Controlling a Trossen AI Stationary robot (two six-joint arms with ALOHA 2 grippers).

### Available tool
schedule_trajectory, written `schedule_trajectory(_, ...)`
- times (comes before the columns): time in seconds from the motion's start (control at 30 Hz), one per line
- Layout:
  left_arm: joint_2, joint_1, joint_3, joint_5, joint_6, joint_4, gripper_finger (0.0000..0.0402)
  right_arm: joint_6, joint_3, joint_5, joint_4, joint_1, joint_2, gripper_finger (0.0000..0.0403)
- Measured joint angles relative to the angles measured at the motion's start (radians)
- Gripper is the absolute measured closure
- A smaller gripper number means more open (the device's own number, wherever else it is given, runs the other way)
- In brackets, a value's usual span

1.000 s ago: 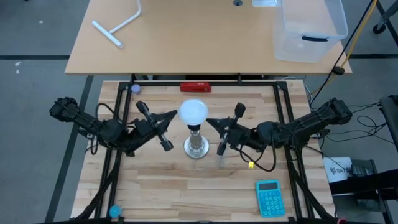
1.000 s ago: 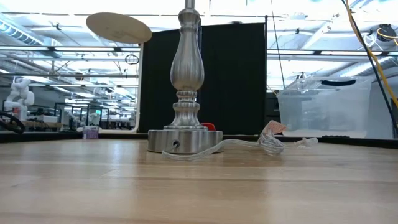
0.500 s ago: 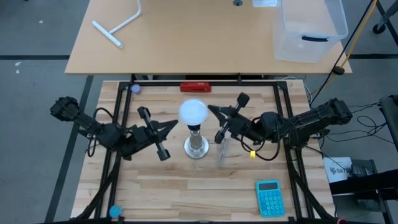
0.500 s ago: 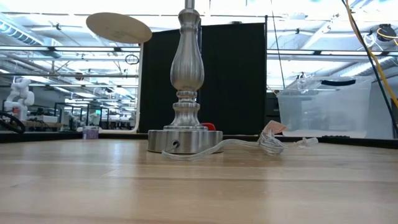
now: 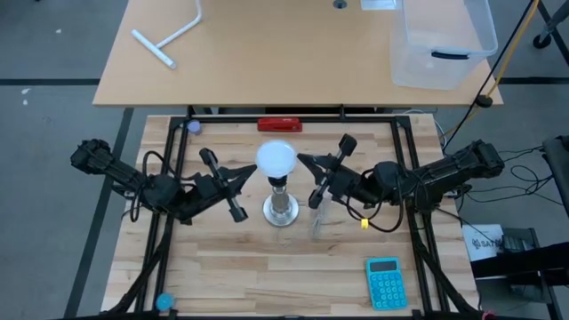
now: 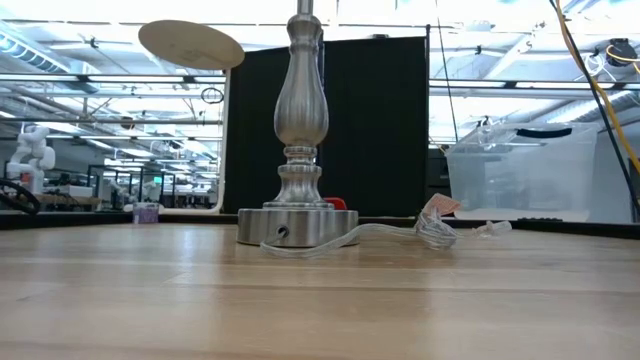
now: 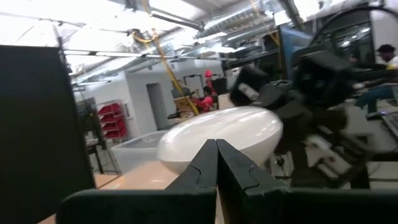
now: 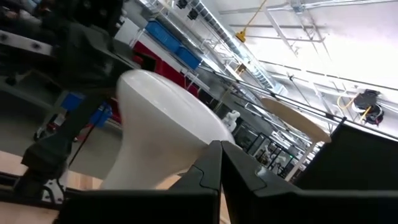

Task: Screw lightbulb
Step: Insert the white lightbulb into the silver lamp

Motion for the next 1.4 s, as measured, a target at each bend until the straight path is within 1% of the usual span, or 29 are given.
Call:
schedule_trajectory(0.27, 0.002, 0.029, 0.000, -0.067, -0.007, -0.014, 0.0402, -0.007, 0.000, -0.013, -0.026, 0.044, 0.003, 0.0403)
schedule_trajectory(0.43, 0.002, 0.063, 0.000, -0.077, -0.073, -0.034, 0.0402, -0.006, 0.000, -0.010, -0.056, 0.067, 0.003, 0.0403)
schedule_trajectory(0.63, 0.002, 0.071, 0.000, -0.082, -0.071, -0.021, 0.0402, 0.034, 0.000, -0.004, -0.131, 0.078, 0.003, 0.0403)
schedule_trajectory(0.7, -0.001, 0.059, 0.000, -0.082, -0.042, 0.000, 0.0402, 0.040, 0.000, 0.003, -0.139, 0.077, 0.003, 0.0403)
schedule_trajectory(0.83, -0.005, 0.011, 0.000, -0.083, 0.039, 0.070, 0.0402, 0.039, 0.000, 0.049, -0.132, 0.060, 0.003, 0.0403)
schedule_trajectory(0.97, -0.005, -0.045, 0.000, -0.075, 0.107, 0.110, 0.0402, 0.038, 0.000, 0.056, -0.108, 0.027, 0.003, 0.0403)
schedule_trajectory(1.17, -0.005, -0.094, 0.000, -0.041, 0.112, 0.091, 0.0402, 0.035, 0.000, 0.054, -0.053, -0.026, 0.003, 0.0403)
schedule_trajectory(1.3, -0.002, -0.089, 0.000, -0.024, 0.087, 0.065, 0.0402, 0.028, 0.000, 0.039, -0.012, -0.049, 0.003, 0.0403)
schedule_trajectory(1.4, -0.002, -0.067, 0.000, -0.024, 0.063, 0.039, 0.0402, 0.027, 0.000, -0.011, 0.001, -0.061, 0.003, 0.0403)
